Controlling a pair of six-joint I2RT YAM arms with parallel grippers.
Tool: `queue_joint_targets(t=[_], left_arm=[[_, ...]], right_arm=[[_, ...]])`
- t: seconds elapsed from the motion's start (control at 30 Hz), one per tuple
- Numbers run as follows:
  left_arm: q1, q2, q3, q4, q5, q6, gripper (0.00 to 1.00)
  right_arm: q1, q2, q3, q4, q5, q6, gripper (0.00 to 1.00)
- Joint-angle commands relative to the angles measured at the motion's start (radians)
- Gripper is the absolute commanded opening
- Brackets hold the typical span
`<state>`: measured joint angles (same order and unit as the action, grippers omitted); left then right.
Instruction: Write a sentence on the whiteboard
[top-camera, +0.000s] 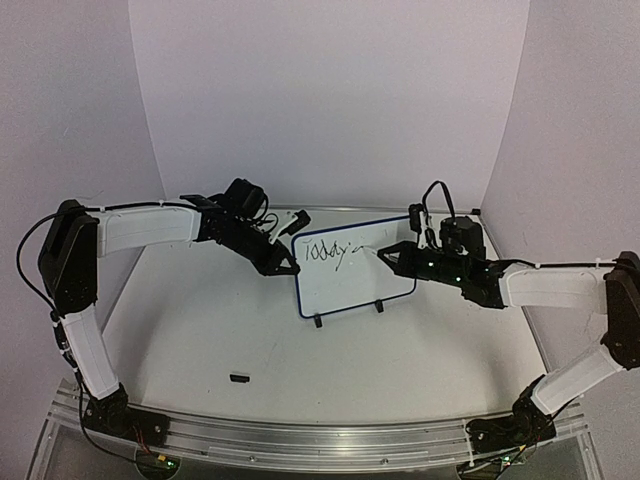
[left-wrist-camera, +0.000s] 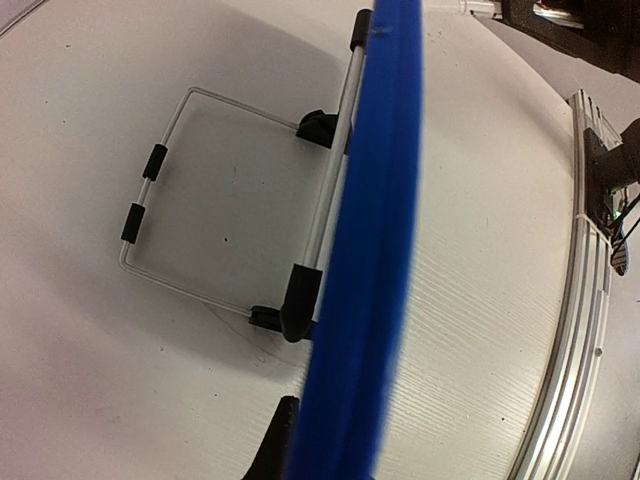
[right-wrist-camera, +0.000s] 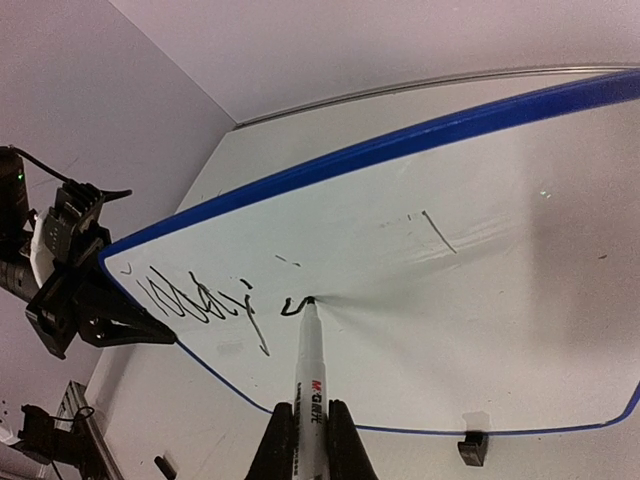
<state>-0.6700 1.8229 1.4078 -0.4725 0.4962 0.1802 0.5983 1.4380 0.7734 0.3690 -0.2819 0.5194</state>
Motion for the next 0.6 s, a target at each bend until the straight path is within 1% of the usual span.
queue_joint_targets(t=[0.0, 0.23, 0.57], left_arm=[[-0.006, 0.017, 0.037, -0.023, -0.048, 0.023, 0.00], [-0.007, 0.016, 0.038, -0.025, -0.049, 0.023, 0.00], [-0.009, 0.013, 0.040, -0.026, -0.051, 0.025, 0.00]], right_arm=[[-0.003, -0.004, -0.003, -0.005, 0.009, -0.012, 0.00], [-0.002, 0.013, -0.011, -0.007, -0.010, -0.006, 0.00], [-0.003, 0.047, 0.020, -0.006, -0.057, -0.011, 0.00]])
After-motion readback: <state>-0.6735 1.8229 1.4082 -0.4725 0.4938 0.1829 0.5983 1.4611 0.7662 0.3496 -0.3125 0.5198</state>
